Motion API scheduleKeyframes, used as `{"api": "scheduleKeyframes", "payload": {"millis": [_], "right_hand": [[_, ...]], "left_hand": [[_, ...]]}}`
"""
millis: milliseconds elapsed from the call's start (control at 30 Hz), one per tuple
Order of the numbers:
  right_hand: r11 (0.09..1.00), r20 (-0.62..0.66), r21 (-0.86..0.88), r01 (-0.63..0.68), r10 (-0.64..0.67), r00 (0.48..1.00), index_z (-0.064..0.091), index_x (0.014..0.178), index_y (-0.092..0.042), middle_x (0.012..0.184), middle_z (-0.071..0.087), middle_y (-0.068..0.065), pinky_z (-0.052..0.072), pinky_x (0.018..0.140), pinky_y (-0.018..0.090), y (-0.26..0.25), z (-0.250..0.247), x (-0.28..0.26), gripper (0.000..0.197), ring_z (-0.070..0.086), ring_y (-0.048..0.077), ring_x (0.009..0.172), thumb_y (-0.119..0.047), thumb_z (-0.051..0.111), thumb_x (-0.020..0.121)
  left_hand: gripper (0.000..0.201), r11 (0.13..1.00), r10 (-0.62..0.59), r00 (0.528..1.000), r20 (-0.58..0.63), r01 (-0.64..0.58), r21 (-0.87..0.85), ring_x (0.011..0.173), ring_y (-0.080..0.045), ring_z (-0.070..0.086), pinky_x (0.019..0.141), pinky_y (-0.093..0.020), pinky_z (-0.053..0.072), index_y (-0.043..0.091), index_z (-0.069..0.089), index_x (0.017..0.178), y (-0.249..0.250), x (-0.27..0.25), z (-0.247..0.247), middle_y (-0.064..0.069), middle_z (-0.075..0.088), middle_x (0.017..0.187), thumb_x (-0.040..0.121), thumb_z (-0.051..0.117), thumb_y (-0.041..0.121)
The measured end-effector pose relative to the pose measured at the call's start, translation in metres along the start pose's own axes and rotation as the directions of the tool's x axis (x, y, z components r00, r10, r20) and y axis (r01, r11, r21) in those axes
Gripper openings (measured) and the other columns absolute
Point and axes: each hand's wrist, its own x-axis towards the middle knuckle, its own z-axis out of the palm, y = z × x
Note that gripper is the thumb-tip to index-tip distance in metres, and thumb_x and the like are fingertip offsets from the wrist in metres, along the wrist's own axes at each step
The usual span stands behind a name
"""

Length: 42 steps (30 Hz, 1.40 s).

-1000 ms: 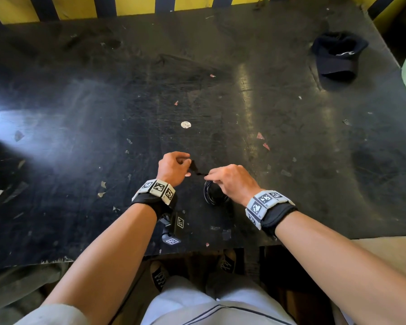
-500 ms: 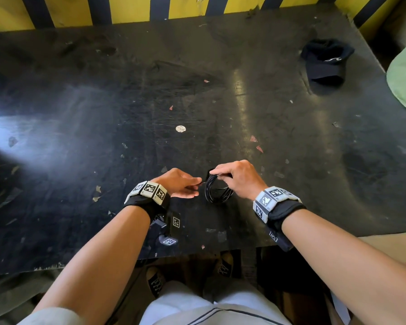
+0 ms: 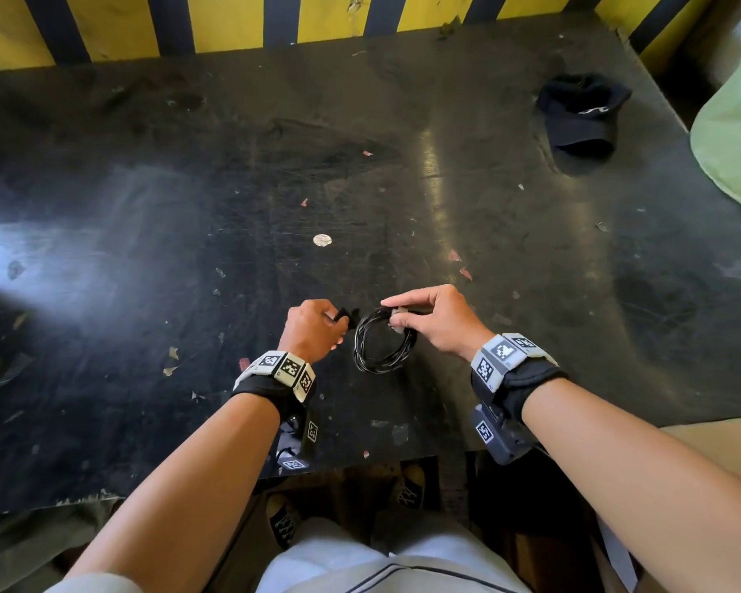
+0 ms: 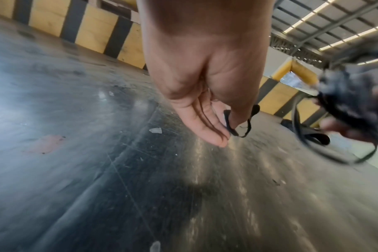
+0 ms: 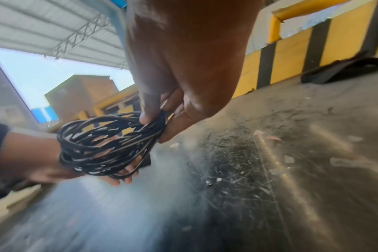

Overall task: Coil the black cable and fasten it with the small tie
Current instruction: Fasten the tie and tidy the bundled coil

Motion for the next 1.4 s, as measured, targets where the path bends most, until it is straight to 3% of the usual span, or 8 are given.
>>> {"api": "scheduleKeyframes", "payload": {"millis": [167,300,433,567,700,900,1167,1400], "right_hand": [[0.978,-0.087,0.208,0.004,0.014,0.996,0.081,0.107,-0.014,0.092,0.080,0.006,0.059,0.092,0.032,-0.007,0.006,0.007,0.027,0.074,0.017,0.090,-0.002,0.080,0.084],[0.962,-0.125,0.269,-0.042,0.078,0.989,0.077,0.113,-0.005,0.087,0.076,0.010,0.057,0.066,0.020,-0.007,0.011,0.009,0.028,0.070,0.008,0.072,0.002,0.076,0.087],[0.985,-0.212,0.159,-0.063,0.096,0.973,0.082,0.104,-0.019,0.091,0.081,0.004,0.060,0.093,0.034,0.004,0.017,0.012,0.026,0.077,0.020,0.086,-0.005,0.081,0.083],[0.986,-0.245,0.135,-0.097,0.129,0.961,0.082,0.102,-0.020,0.089,0.081,0.004,0.059,0.095,0.032,0.009,0.017,0.011,0.026,0.077,0.014,0.082,-0.004,0.081,0.083],[0.990,-0.264,0.061,-0.130,0.141,0.954,0.083,0.103,-0.022,0.091,0.081,-0.004,0.057,0.095,0.025,0.011,0.014,0.009,0.025,0.074,0.007,0.087,-0.009,0.082,0.082],[0.983,-0.328,-0.049,-0.179,0.154,0.932,0.084,0.098,-0.028,0.088,0.080,-0.008,0.056,0.097,0.033,0.016,0.013,0.009,0.022,0.074,0.009,0.088,-0.016,0.084,0.079],[0.980,-0.366,-0.086,-0.177,0.134,0.921,0.083,0.099,-0.026,0.089,0.080,-0.006,0.054,0.098,0.031,0.011,0.016,0.008,0.021,0.073,0.009,0.088,-0.016,0.083,0.081],[0.981,-0.397,-0.129,-0.143,0.081,0.914,0.083,0.101,-0.024,0.096,0.081,-0.003,0.049,0.093,0.018,0.007,0.020,0.005,0.020,0.068,0.006,0.083,-0.015,0.080,0.084]], "left_hand": [[0.022,0.970,0.126,0.992,0.027,-0.129,0.205,0.071,-0.022,0.059,0.072,-0.030,0.048,0.023,0.060,0.068,0.002,-0.008,0.004,0.010,0.061,0.062,0.084,0.069,0.011],[0.015,0.943,0.204,0.977,0.067,-0.215,0.253,0.067,-0.024,0.060,0.064,-0.031,0.049,0.014,0.061,0.071,0.001,-0.013,0.005,0.003,0.066,0.065,0.080,0.073,0.013],[0.018,0.954,0.222,0.975,0.033,-0.224,0.201,0.062,-0.006,0.060,0.061,-0.012,0.042,0.017,0.062,0.073,-0.002,-0.013,0.004,0.009,0.067,0.065,0.078,0.077,0.008],[0.007,0.985,0.174,0.984,0.030,-0.174,0.001,0.065,-0.012,0.074,0.071,-0.026,0.061,0.010,0.068,0.085,-0.004,-0.012,0.003,0.001,0.076,0.069,0.092,0.068,0.012],[0.016,0.978,0.118,0.992,0.035,-0.110,-0.177,0.069,-0.017,0.077,0.070,-0.032,0.065,0.002,0.067,0.092,-0.003,-0.013,0.002,-0.007,0.078,0.075,0.096,0.069,0.016],[0.013,0.934,0.085,0.989,0.122,-0.037,-0.355,0.084,-0.027,0.078,0.076,-0.039,0.065,0.002,0.062,0.089,-0.001,-0.011,0.003,-0.018,0.078,0.086,0.098,0.066,0.012],[0.015,0.771,0.001,0.957,0.292,0.185,-0.609,0.090,-0.026,0.076,0.089,-0.045,0.061,0.010,0.052,0.089,0.001,-0.009,0.003,-0.017,0.075,0.099,0.103,0.056,0.014],[0.019,0.604,-0.075,0.892,0.447,0.397,-0.691,0.101,-0.025,0.068,0.100,-0.054,0.054,0.014,0.063,0.093,0.004,-0.008,0.000,-0.015,0.068,0.104,0.103,0.053,0.027]]}}
